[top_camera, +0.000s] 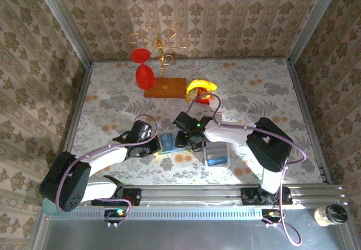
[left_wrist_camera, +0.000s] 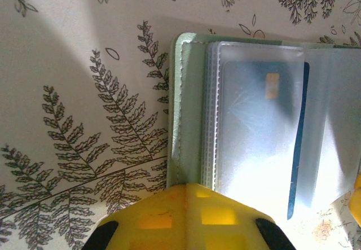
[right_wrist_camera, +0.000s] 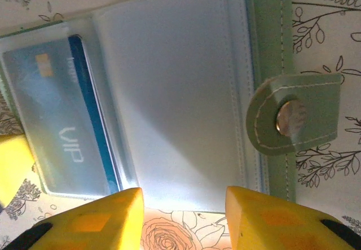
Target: Put the credit cards into the card holder
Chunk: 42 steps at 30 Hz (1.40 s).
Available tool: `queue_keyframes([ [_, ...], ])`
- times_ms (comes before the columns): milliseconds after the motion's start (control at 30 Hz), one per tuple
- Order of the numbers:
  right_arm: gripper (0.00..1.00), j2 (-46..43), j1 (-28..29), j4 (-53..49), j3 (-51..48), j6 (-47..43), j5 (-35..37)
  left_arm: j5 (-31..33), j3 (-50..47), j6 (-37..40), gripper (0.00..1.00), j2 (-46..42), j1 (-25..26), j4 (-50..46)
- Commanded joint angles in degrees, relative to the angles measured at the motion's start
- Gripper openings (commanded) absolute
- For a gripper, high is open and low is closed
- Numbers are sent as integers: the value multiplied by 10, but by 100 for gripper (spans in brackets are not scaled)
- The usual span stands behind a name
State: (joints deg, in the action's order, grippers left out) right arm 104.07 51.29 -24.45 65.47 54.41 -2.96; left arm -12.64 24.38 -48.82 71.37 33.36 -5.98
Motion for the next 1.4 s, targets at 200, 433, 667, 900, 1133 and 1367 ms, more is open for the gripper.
queue_keyframes([
  [200, 48, 31, 6, 2, 16, 13, -4, -1, -13, 14, 0, 2, 2, -24],
  [433, 49, 38, 14, 32, 35, 26, -21, -4, -19, 10, 0, 3, 2, -17],
  [667, 49, 39, 16, 63, 43, 42, -32, -4, -23, 12, 0, -1, 2, -18],
  [900, 49, 37, 19, 118, 29, 67, -54, -12, -27, 17, 0, -14, 1, -15],
  [1133, 48, 40, 22, 140, 26, 80, -61, 3, -25, 10, 0, -35, -4, -33],
  [1367, 48, 44, 22, 148, 22, 84, -62, 22, -34, 5, 0, -91, -10, -52],
])
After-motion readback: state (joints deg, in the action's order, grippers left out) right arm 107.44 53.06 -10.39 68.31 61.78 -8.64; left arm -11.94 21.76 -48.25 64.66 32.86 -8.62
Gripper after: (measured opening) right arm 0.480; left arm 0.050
